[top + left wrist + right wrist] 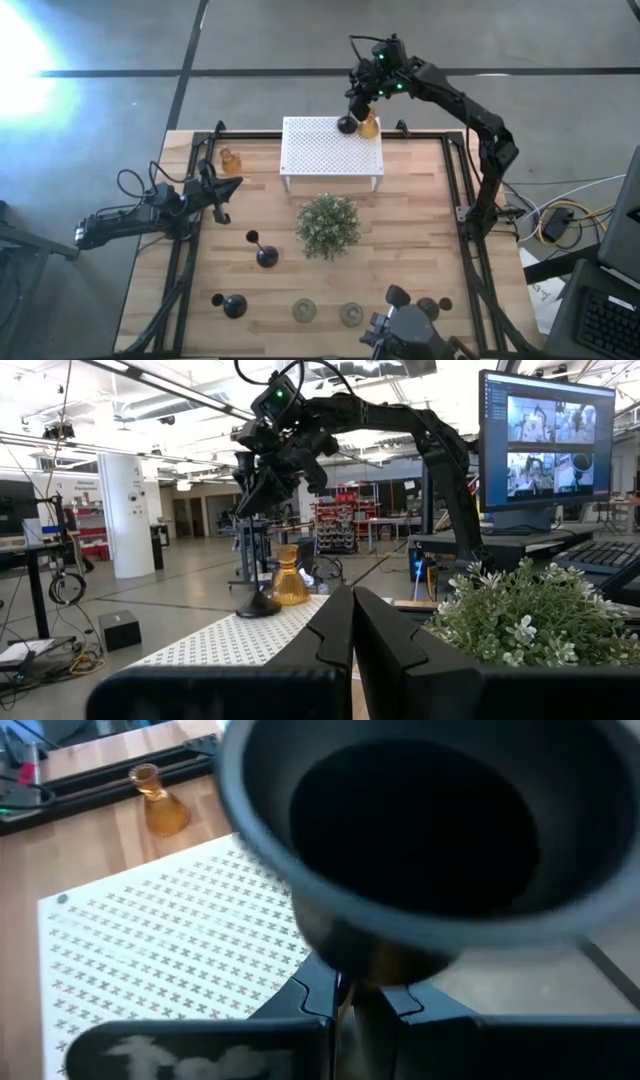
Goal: Pick & Place candle stick holders
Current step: Put the right large black candle holder on the shelf
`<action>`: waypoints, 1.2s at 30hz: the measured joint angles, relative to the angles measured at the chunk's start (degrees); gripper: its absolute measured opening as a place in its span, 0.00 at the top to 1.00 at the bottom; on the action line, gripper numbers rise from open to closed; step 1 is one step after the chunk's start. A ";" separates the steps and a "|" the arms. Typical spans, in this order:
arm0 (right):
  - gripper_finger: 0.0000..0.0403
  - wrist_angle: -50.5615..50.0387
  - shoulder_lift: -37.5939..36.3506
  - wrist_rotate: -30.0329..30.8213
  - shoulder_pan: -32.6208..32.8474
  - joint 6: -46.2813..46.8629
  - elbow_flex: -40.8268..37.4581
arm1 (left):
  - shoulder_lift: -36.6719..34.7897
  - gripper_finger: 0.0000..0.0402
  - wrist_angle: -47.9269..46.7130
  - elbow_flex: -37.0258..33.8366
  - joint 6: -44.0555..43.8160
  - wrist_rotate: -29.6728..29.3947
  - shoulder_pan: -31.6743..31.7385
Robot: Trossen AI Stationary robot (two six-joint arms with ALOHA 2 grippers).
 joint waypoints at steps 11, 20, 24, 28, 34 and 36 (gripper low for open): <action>0.97 -0.51 0.22 -1.32 0.07 0.04 -0.44 | 0.00 0.97 -0.15 0.00 0.00 0.00 -0.02; 0.97 -0.53 0.24 -2.55 0.07 0.09 -0.49 | 0.00 0.97 -0.17 -0.01 0.00 0.00 -0.01; 0.97 -0.51 0.28 -2.54 0.09 0.21 -0.50 | 0.00 0.97 -0.17 -0.02 0.00 0.00 -0.02; 0.97 -0.53 0.31 -2.70 0.07 0.89 -0.50 | 0.00 0.97 -0.17 -0.01 0.00 0.00 -0.01; 0.94 -0.68 0.35 -4.19 0.09 1.15 -0.52 | 0.00 0.97 -0.20 0.00 0.00 0.00 0.00; 0.90 -1.41 0.43 -4.55 0.14 1.59 -0.65 | 0.00 0.97 -0.18 0.00 0.00 0.00 -0.02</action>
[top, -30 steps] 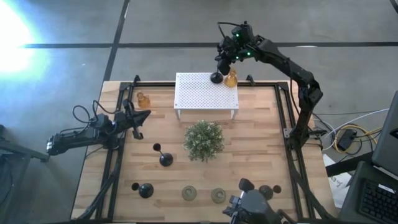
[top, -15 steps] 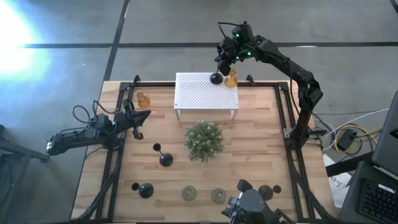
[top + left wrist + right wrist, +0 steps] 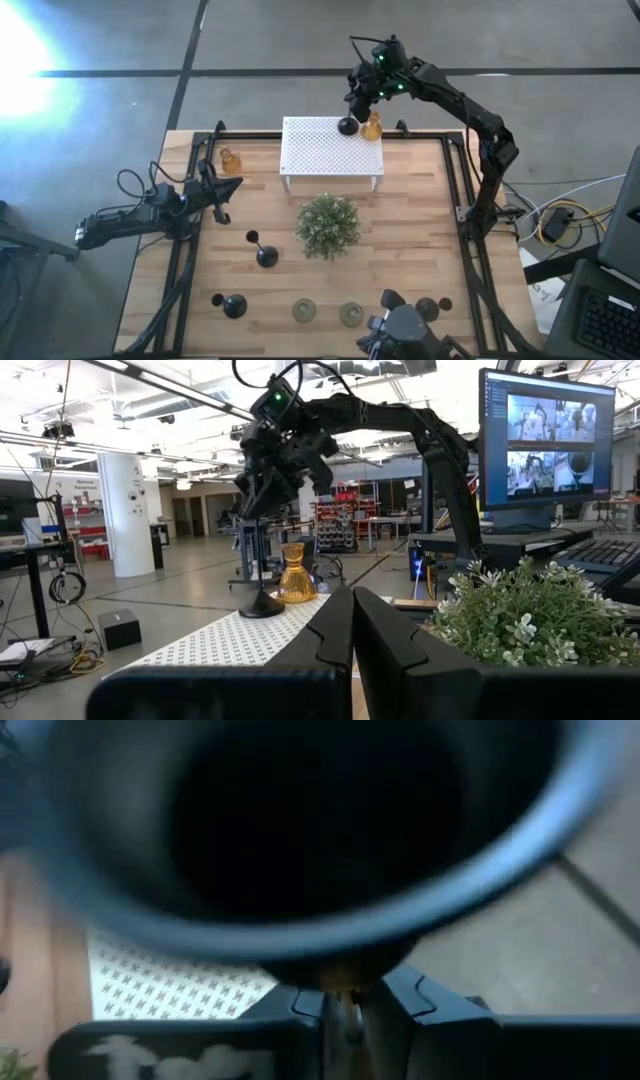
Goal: Pick & Place candle stick holders
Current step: Put the right large black candle holder on the shelf
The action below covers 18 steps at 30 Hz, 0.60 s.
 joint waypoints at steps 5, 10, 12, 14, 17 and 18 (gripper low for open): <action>0.76 0.21 0.22 -0.07 0.06 0.22 -0.09 | 0.00 0.97 -0.01 -0.01 0.00 0.00 0.00; 0.61 0.28 0.16 0.11 -0.03 0.45 -0.07 | 0.00 0.97 0.00 0.00 0.00 0.00 0.01; 0.55 0.43 0.14 0.17 0.03 0.69 -0.05 | 0.00 0.97 -0.02 0.00 0.00 0.00 0.01; 0.51 0.43 0.14 0.48 0.01 0.87 -0.03 | 0.00 0.97 -0.02 0.00 0.00 0.00 0.00; 0.46 0.45 0.11 0.56 0.01 0.83 -0.01 | 0.00 0.97 -0.02 0.00 0.00 0.00 0.02; 0.44 0.47 0.11 0.56 0.01 0.81 -0.01 | 0.00 0.97 0.00 0.00 0.00 0.00 0.02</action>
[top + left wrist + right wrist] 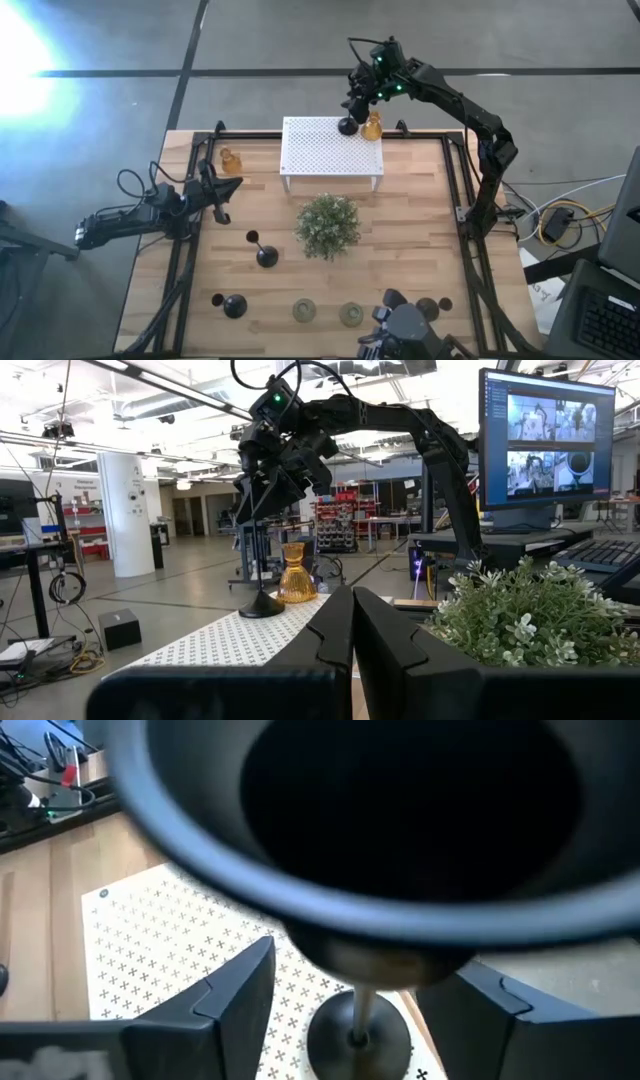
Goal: Pick & Place candle stick holders
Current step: Put the right large black candle holder on the shelf, then adjust the orange glass candle holder on the shelf
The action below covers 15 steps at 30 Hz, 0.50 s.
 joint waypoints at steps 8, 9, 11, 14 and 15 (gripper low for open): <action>0.37 -2.45 -0.15 0.23 -0.83 -0.13 0.05 | 0.00 0.97 -0.02 0.00 0.00 0.00 -0.02; 0.37 -3.14 -0.16 0.22 -1.06 -0.14 0.07 | 0.00 0.97 0.00 0.00 0.00 0.00 -0.01; 0.36 -4.24 -0.33 0.24 -1.62 -0.17 0.07 | 0.00 0.97 -0.02 -0.01 0.00 0.00 -0.02; 0.35 -6.24 -1.31 0.24 -2.45 -0.17 0.07 | 0.00 0.97 -0.02 0.00 0.00 0.00 -0.02; 0.35 -7.00 -1.81 0.22 -2.73 -0.17 0.07 | 0.00 0.97 -0.02 0.00 0.00 0.00 0.00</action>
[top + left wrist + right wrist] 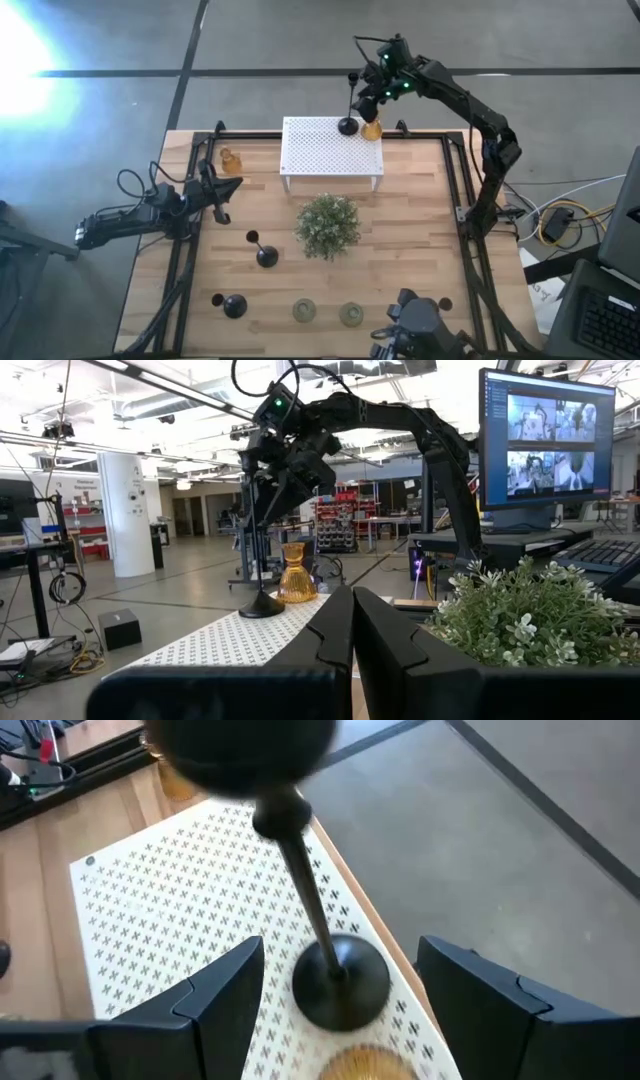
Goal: Pick & Place candle stick holders
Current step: Adjust the orange glass candle holder on the shelf
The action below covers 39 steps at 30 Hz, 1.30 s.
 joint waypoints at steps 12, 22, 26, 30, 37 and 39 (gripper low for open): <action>0.39 -12.63 -11.19 -0.08 -0.87 -1.97 0.07 | 0.00 0.97 -0.04 -0.01 0.00 0.00 -0.01; 0.40 -18.50 -21.08 -0.21 -0.13 1.73 -2.25 | 0.00 0.97 -0.02 0.00 0.00 0.00 -0.01; 0.41 -18.47 -23.79 -0.44 0.24 -0.28 -5.19 | 0.00 0.97 -0.02 -0.01 0.00 0.00 -0.02; 0.42 -18.75 -25.97 -0.38 0.24 -1.61 -10.33 | 0.00 0.97 -0.02 0.00 0.00 0.00 0.00; 0.44 -16.95 -30.71 -0.20 0.22 -4.69 -25.12 | 0.00 0.97 -0.02 0.00 0.00 0.00 -0.02; 0.44 -11.50 -32.12 -0.16 0.22 -4.29 -29.69 | 0.00 0.97 0.00 -0.02 0.00 0.00 -0.02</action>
